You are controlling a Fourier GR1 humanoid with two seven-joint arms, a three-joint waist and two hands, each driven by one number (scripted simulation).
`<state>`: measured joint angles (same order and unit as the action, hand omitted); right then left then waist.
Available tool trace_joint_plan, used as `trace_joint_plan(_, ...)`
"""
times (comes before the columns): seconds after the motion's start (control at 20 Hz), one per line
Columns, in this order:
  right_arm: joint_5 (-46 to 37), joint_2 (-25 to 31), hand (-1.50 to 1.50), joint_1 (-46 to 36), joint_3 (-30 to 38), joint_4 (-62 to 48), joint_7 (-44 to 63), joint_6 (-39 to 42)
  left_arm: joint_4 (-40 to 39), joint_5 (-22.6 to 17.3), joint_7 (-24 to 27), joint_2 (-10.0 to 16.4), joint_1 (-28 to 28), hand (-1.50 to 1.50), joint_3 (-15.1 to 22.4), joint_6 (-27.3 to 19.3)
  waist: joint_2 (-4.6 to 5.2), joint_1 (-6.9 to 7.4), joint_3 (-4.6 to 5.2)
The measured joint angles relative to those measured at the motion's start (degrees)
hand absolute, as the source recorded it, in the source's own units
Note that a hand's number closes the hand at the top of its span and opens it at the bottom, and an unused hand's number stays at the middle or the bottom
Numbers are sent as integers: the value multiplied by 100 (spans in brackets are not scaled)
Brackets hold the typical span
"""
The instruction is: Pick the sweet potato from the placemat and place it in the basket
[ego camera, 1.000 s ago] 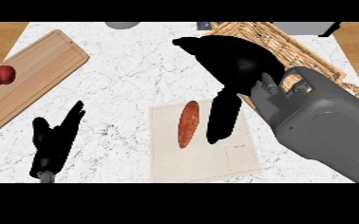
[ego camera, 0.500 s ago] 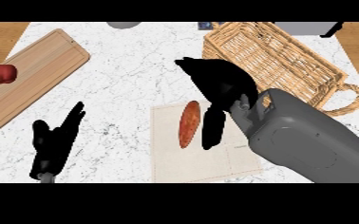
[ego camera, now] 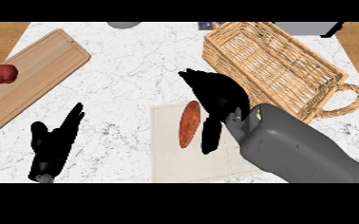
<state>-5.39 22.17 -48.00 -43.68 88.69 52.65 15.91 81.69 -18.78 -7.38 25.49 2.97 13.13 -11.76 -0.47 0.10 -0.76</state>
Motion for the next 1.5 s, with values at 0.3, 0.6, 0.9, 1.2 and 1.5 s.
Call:
trace_joint_plan(0.3, -487, -289, -150, 257, -79, -193, -106, -147, -29, 49, -34, -99, -30, 0, -36, 41, 1, 3, -7)
trace_joint_plan(0.6, -859, -560, -150, 404, -48, -595, -423, -268, 17, 136, -114, -130, -16, 0, -74, 57, 10, 21, -4)
trace_joint_plan(0.9, -1204, -868, -150, 482, -142, -1004, -587, -286, -17, 209, -51, -210, 2, 0, -98, 121, 8, 24, -9)
trace_joint_plan(1.2, -1352, -1054, -150, 579, -181, -1396, -616, -62, 60, 264, -161, -238, 39, 0, -133, 132, 6, 21, -7)
trace_joint_plan(1.5, -1563, -1115, -150, 736, -75, -1552, -788, -31, 135, 299, -217, -258, 100, 0, -194, 196, -1, 11, -11)
